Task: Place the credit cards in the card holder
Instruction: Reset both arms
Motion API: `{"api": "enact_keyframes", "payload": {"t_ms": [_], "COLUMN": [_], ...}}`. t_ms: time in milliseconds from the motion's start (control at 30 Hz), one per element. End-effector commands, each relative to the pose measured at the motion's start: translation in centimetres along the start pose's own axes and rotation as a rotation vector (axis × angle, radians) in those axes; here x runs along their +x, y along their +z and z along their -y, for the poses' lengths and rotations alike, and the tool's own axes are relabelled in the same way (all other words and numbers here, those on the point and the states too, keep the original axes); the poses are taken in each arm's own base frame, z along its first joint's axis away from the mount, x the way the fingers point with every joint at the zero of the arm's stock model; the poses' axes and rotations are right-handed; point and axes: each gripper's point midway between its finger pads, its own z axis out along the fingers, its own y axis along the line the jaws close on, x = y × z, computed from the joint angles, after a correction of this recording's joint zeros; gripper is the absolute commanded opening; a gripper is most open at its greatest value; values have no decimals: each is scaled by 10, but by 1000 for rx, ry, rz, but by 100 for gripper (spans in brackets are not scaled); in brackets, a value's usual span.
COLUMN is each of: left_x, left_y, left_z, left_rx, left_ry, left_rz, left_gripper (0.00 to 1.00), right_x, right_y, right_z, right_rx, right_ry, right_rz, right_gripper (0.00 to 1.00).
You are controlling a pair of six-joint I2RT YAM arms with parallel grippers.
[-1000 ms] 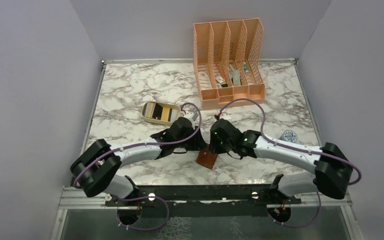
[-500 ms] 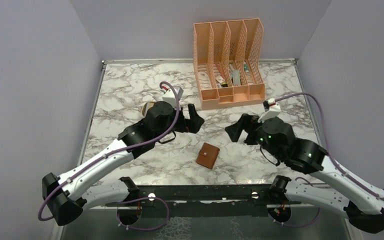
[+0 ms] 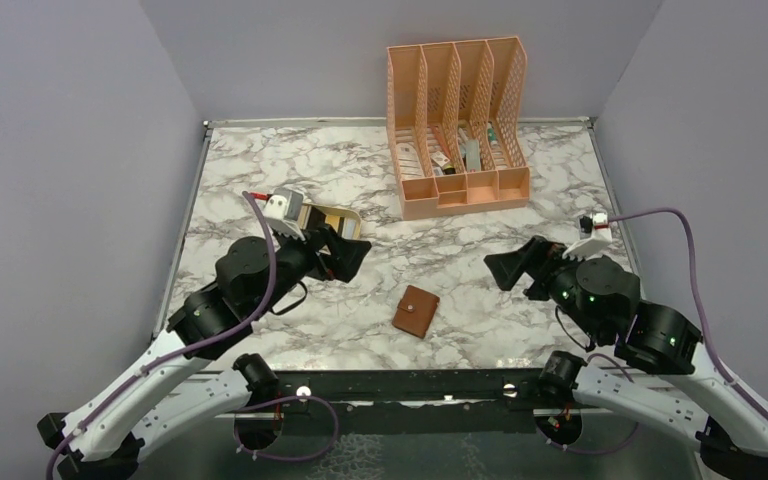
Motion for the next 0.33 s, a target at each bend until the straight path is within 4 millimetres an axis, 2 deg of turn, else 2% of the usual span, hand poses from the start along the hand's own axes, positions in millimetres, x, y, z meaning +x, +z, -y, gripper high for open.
{"api": "enact_keyframes", "payload": {"t_ms": [0, 300], "left_x": [24, 31], "left_y": [5, 8], "left_z": [-20, -24], "left_rx": [-73, -87], "left_ry": [-8, -10], "left_rz": [-46, -62], "left_gripper": [99, 99], "right_x": [7, 16], "right_y": [3, 11], "right_z": [-4, -1], "right_rx": [-24, 13], "right_ry": [17, -7], "right_rz": [-16, -45], "right_gripper": [100, 100]}}
